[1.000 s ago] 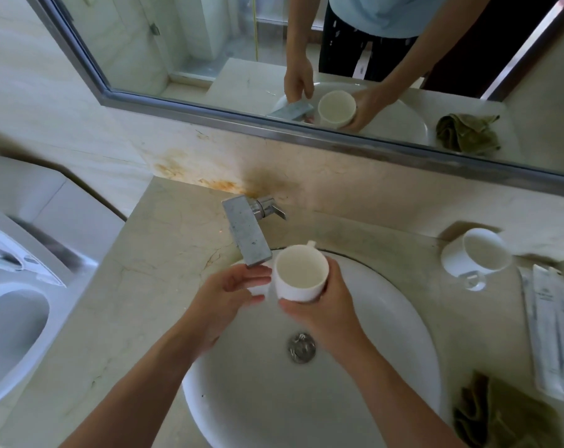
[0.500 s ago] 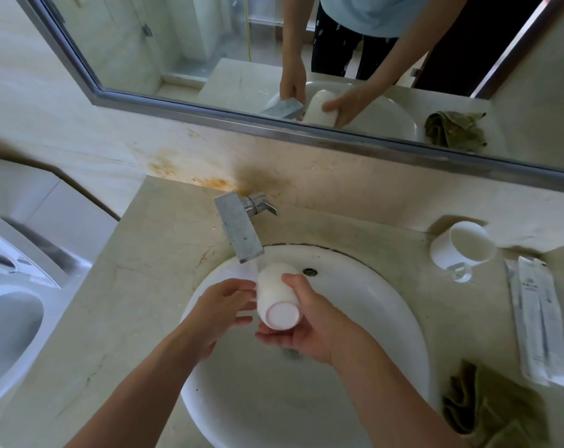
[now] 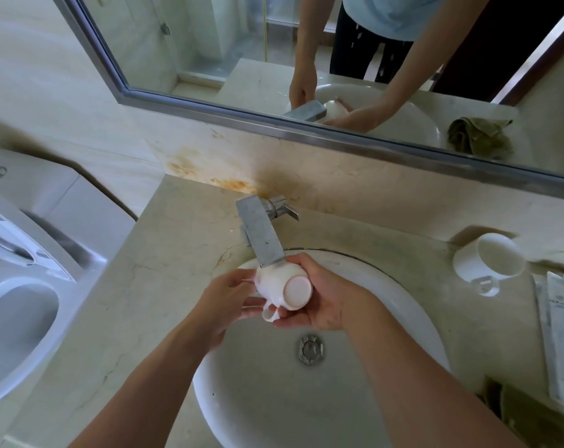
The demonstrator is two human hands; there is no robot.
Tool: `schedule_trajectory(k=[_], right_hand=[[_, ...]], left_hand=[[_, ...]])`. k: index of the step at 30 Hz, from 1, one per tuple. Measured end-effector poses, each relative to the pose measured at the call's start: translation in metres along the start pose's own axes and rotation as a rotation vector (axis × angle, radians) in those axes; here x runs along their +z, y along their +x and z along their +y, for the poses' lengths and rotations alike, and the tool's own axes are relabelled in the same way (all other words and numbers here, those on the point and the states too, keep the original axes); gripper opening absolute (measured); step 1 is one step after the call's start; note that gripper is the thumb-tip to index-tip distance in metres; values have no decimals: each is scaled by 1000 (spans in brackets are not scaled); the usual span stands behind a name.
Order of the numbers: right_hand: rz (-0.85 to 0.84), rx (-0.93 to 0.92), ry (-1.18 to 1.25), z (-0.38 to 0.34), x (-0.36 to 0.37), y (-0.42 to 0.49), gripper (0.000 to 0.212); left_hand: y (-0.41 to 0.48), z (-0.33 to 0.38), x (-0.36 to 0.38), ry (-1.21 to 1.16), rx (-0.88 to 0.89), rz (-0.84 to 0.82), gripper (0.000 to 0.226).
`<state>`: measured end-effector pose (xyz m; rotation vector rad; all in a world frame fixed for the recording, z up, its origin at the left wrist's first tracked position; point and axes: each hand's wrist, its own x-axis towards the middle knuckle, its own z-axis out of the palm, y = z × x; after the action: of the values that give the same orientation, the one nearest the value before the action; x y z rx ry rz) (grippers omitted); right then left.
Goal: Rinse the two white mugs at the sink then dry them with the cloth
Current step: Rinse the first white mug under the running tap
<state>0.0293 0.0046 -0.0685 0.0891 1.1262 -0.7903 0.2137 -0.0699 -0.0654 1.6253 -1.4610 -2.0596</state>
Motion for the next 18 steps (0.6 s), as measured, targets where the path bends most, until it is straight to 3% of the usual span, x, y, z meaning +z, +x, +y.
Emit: schedule_trajectory(k=[7, 9, 12, 15, 18], right_hand=[[-53, -44, -47, 17, -13, 5, 70], [-45, -78, -64, 30, -23, 1, 58], [-62, -197, -306, 52, -38, -1, 52], [136, -362, -594, 63, -32, 0, 75], [282, -528, -620, 64, -10, 2, 86]], left_hand=[[2, -4, 0, -79, -25, 29, 29], [3, -10, 5, -110, -37, 9, 27], [1, -15, 15, -124, -55, -12, 26], [-4, -18, 16, -113, -60, 4, 29], [-5, -20, 6, -151, -24, 34, 33]])
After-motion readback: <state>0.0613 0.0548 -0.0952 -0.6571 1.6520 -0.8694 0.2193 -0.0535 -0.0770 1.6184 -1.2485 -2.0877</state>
